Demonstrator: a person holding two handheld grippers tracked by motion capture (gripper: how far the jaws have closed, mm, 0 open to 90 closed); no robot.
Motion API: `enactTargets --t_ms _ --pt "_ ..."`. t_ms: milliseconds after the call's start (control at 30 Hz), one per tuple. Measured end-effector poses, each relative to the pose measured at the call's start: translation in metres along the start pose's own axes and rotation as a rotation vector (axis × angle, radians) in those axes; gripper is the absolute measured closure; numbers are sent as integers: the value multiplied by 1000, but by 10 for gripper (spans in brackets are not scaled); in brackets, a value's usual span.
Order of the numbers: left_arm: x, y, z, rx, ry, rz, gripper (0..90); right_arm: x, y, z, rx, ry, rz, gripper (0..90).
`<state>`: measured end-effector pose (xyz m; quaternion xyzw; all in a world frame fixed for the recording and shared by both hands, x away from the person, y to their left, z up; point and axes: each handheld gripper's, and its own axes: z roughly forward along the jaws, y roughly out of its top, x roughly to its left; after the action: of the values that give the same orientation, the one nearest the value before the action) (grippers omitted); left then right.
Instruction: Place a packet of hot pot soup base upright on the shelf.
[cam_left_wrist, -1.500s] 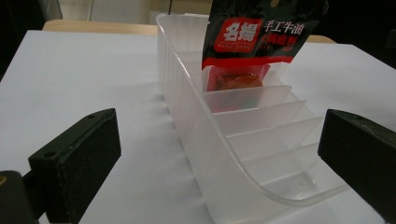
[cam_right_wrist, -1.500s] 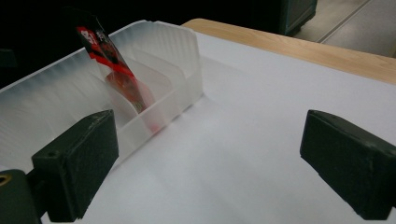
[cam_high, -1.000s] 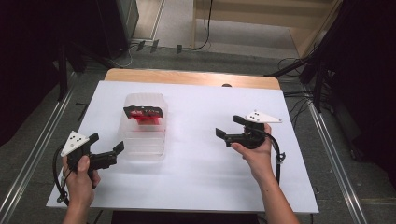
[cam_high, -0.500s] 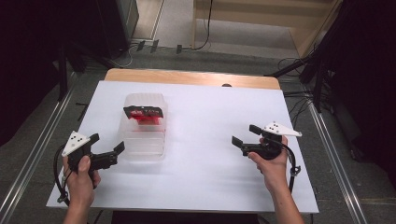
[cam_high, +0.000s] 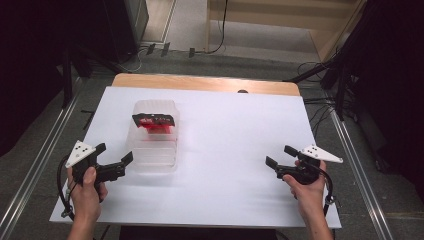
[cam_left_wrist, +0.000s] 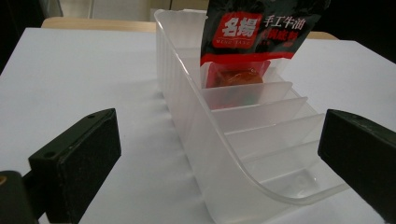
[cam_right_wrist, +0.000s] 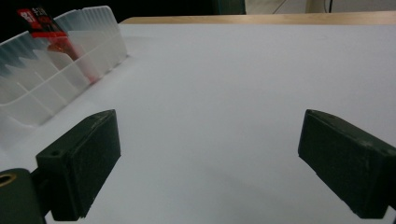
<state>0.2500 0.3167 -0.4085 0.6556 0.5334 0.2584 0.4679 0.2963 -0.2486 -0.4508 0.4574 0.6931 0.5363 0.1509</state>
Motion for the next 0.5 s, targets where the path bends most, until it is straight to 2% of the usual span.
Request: enactTargets --t_ms 100,133,200,500 --pt "1 0 0 2 -2 0 0 -4 -5 -8 -5 -15 8 62" --pt "1 0 0 1 0 -1 0 -5 -7 -13 -5 -38 0 64" --pt "1 0 0 2 -1 -2 0 -8 -9 -18 -7 -51 -10 65" --pt "3 -1 -1 -4 17 -5 0 -22 -19 -39 -19 -96 20 73"
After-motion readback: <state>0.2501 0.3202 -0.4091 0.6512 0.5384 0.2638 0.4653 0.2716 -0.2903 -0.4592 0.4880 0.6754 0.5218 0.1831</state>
